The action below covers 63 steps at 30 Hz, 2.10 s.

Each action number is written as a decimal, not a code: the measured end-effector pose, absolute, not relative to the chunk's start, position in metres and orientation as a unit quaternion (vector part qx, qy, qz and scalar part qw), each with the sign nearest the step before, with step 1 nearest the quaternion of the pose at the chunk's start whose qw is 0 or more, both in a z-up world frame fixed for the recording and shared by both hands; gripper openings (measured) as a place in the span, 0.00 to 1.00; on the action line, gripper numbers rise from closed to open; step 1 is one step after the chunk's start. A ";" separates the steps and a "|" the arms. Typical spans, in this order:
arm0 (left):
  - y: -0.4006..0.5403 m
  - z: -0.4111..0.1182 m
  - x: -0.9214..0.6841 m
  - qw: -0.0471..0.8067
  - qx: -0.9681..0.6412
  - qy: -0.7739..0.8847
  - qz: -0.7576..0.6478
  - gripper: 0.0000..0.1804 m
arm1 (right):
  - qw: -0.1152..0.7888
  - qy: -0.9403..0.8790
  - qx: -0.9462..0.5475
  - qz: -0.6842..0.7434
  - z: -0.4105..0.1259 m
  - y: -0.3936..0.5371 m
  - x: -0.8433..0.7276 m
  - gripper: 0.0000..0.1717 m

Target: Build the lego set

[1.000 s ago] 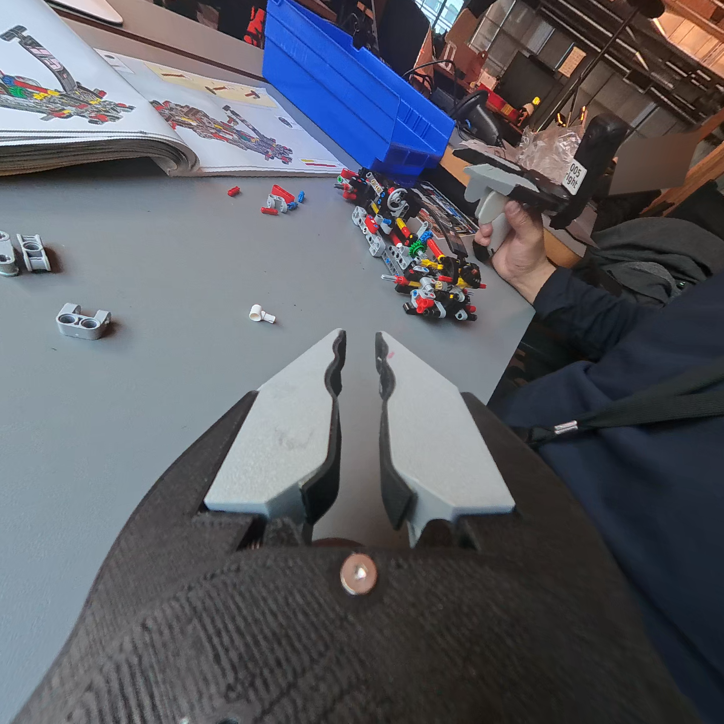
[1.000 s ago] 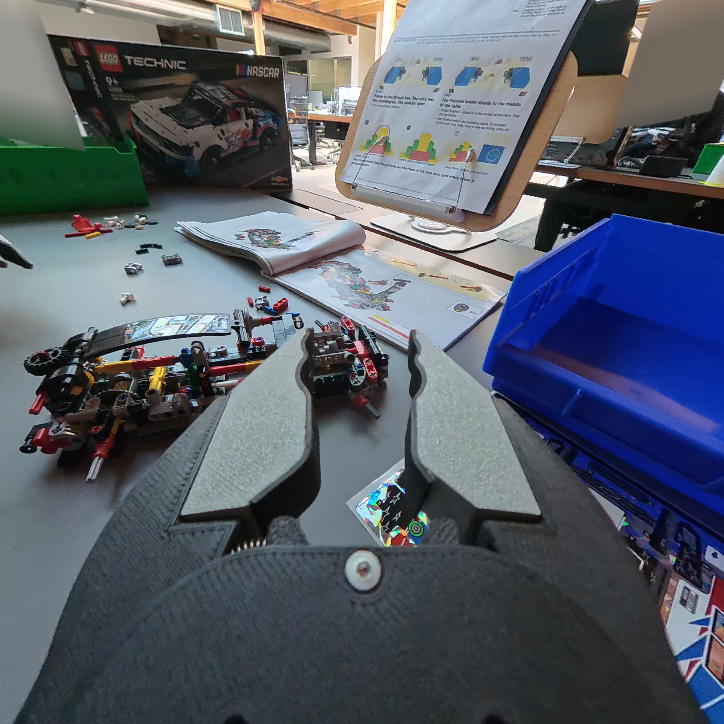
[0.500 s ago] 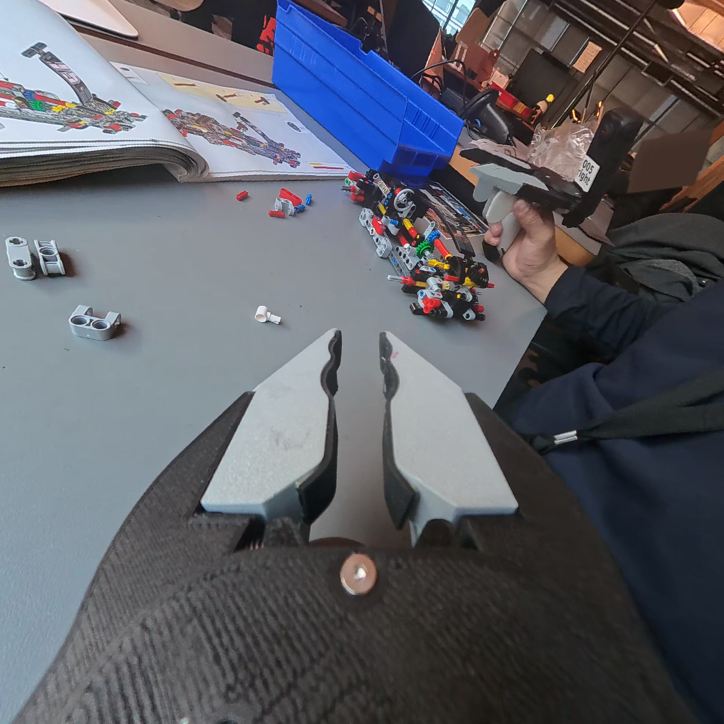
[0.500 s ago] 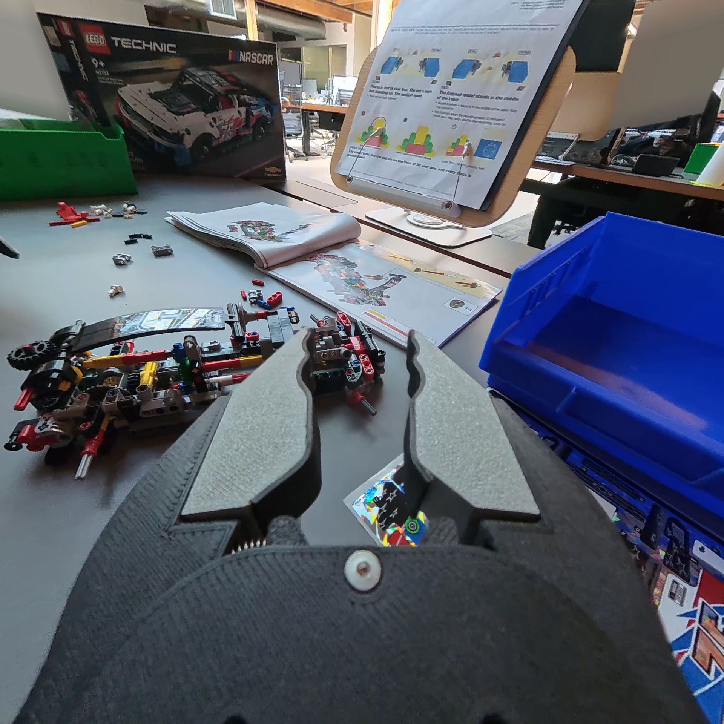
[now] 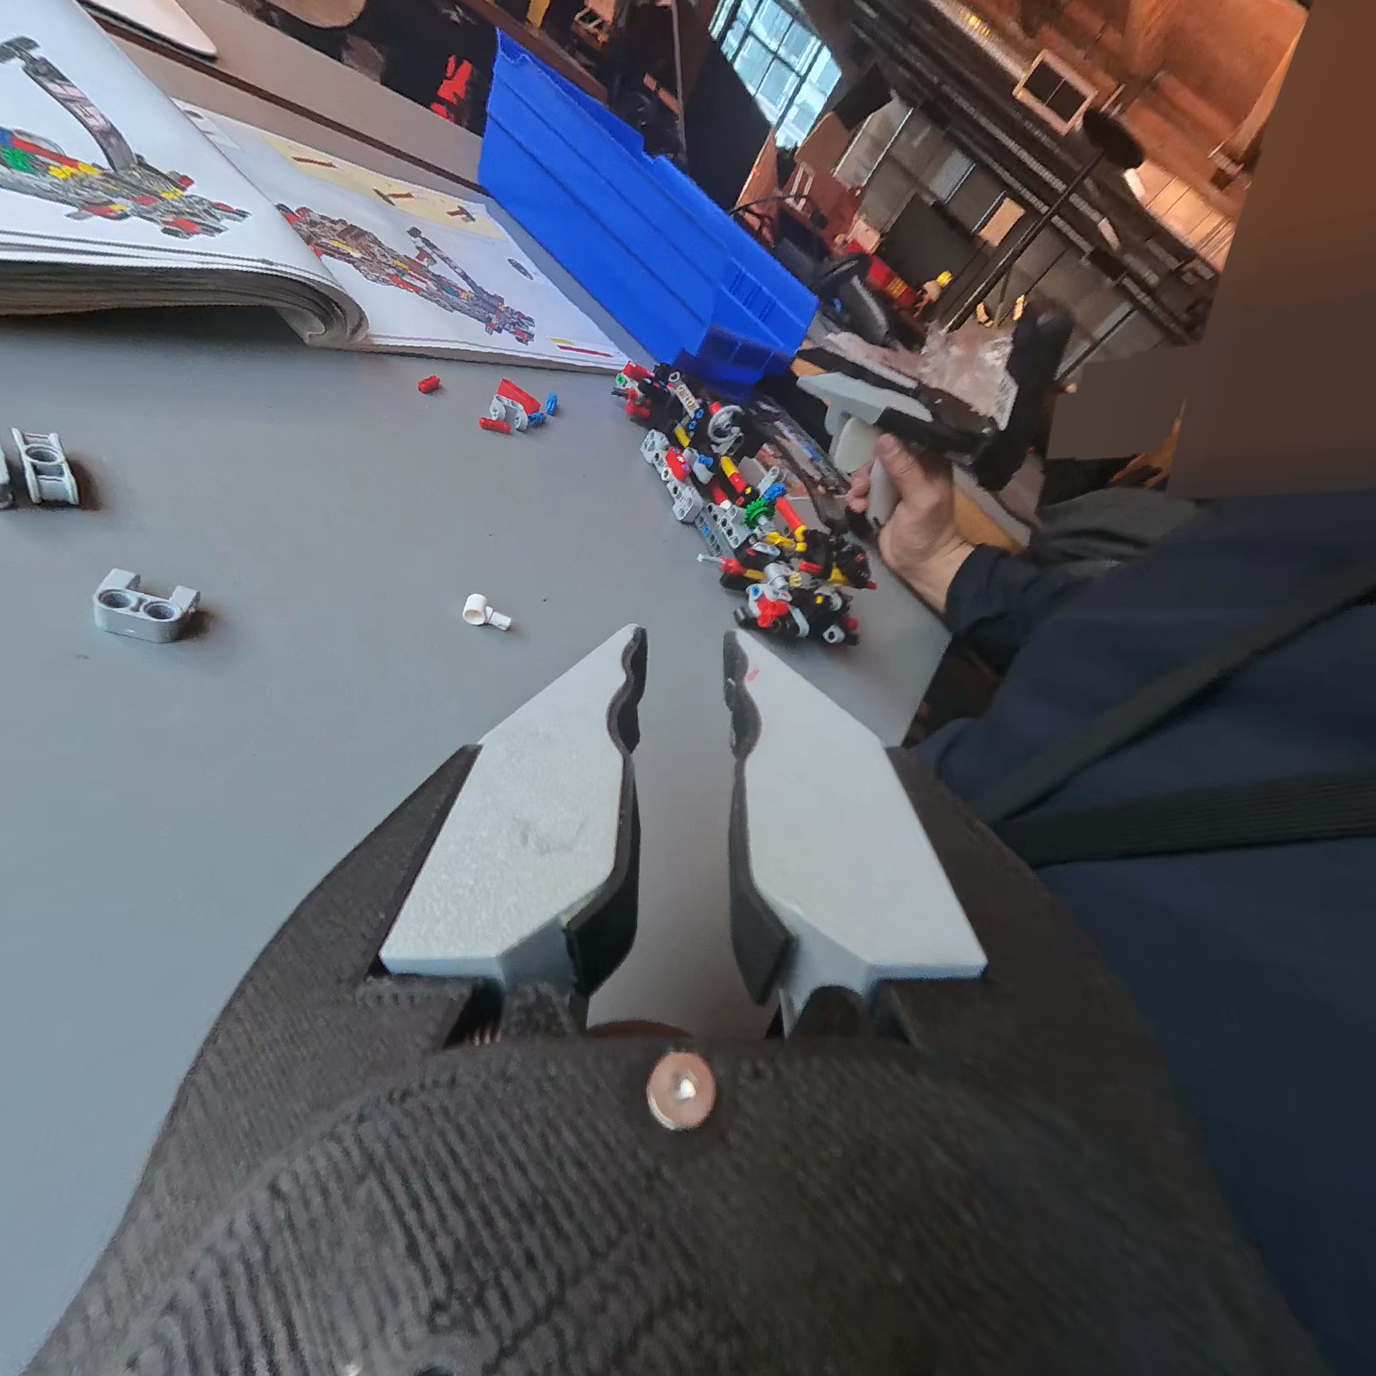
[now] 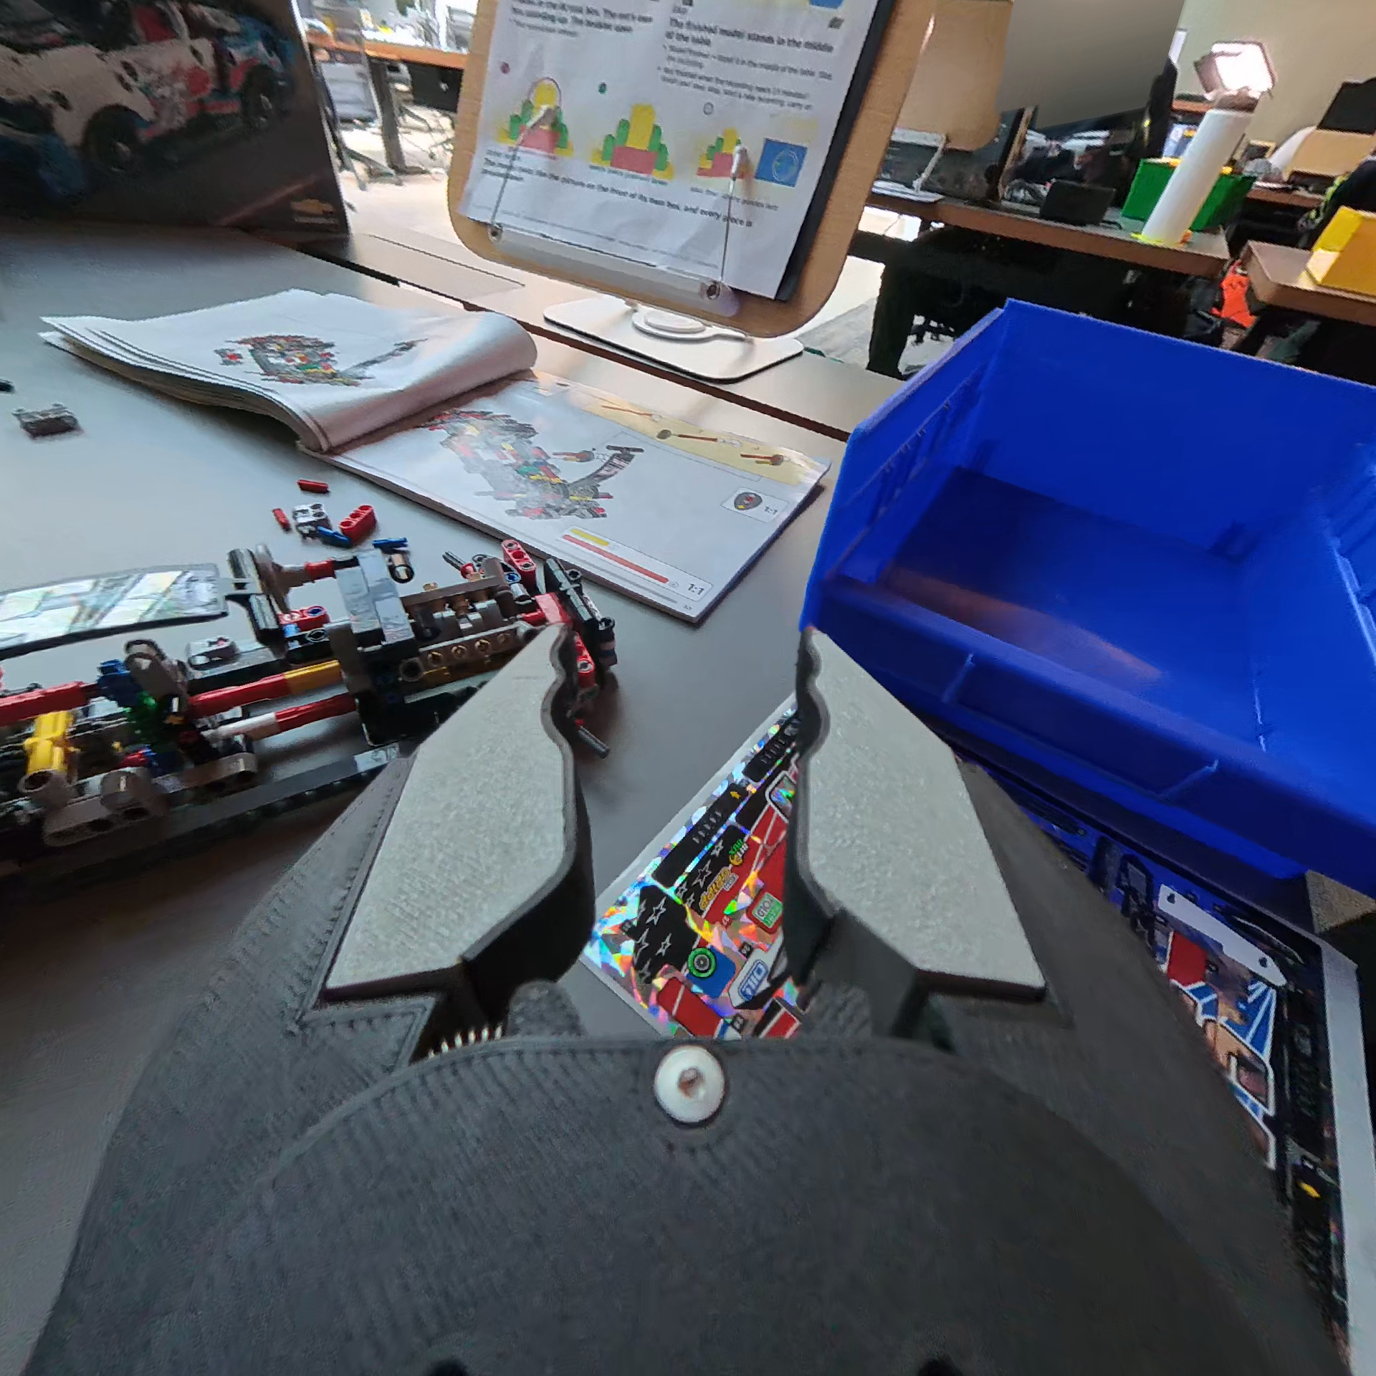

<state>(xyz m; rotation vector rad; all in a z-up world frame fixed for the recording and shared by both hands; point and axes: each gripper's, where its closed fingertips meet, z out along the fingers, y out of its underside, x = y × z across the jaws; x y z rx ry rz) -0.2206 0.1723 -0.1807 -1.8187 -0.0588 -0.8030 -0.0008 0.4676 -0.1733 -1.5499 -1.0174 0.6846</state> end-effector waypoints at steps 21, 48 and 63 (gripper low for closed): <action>0.203 -0.150 -0.272 0.563 -0.703 0.080 -0.427 0.24 | 0.527 -0.401 -0.737 0.139 -0.203 0.505 0.016 0.33; 0.214 -0.148 -0.312 0.639 -0.724 0.030 -0.258 0.25 | 0.573 -0.426 -0.626 0.314 -0.157 0.456 -0.003 0.28; 0.211 -0.147 -0.342 0.674 -0.719 -0.081 -0.149 0.22 | 0.438 -0.446 -0.584 0.518 -0.154 0.405 -0.022 0.33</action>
